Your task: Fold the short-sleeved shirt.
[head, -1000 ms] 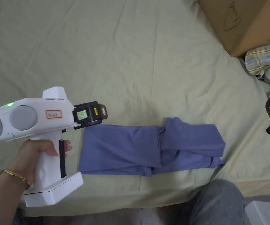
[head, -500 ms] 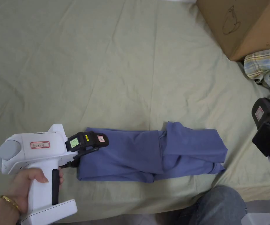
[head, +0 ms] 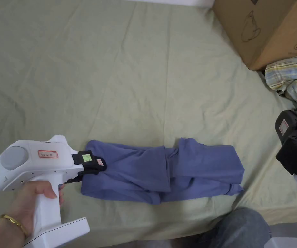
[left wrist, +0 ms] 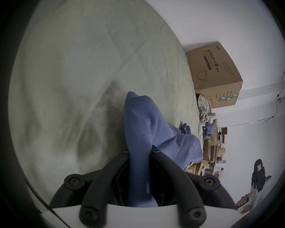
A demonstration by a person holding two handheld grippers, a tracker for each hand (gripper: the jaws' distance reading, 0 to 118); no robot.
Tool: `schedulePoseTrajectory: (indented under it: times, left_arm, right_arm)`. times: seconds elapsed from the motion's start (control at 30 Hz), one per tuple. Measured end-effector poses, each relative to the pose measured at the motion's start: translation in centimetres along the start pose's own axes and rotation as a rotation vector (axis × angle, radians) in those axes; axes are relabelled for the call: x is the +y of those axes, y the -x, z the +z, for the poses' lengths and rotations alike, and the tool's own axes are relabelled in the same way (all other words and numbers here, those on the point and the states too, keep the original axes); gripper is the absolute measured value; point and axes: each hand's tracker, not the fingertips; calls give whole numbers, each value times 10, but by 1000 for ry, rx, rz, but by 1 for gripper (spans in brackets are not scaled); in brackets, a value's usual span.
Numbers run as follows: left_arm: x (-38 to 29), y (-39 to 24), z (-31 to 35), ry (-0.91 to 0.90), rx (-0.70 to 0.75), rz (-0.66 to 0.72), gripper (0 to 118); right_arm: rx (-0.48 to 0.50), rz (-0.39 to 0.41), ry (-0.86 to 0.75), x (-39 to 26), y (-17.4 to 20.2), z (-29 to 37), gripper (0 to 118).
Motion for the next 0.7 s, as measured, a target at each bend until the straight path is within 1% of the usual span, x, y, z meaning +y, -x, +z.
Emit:
schedulePoseTrajectory:
  times: [0.1,0.17,0.3,0.43,0.53,0.6,0.67,0.7]
  left_arm:
    - [4,13,35,-61,120,2,11]
    - [9,28,67,-120,166,-2,11]
    - [16,46,136,-262,285,35,11]
    - [16,28,184,-390,478,-52,11]
    - [7,-5,194,-459,510,-100,11]
    - [-5,-30,185,-483,510,-159,11]
    - [-16,-54,169,-464,486,-242,11]
    - [-22,-66,158,-444,481,-262,11]
  right_arm:
    - [18,-21,-5,-3,3,-2,0]
    - [33,-26,-4,-4,5,-2,0]
    - [69,-28,-1,-5,8,-6,0]
    - [113,-50,-2,-6,10,-9,0]
    - [119,-54,-5,-7,12,-10,0]
    - [125,-62,-6,-7,12,-10,0]
    - [133,-70,-4,-6,11,-9,0]
    - [131,-70,-6,-6,10,-6,0]
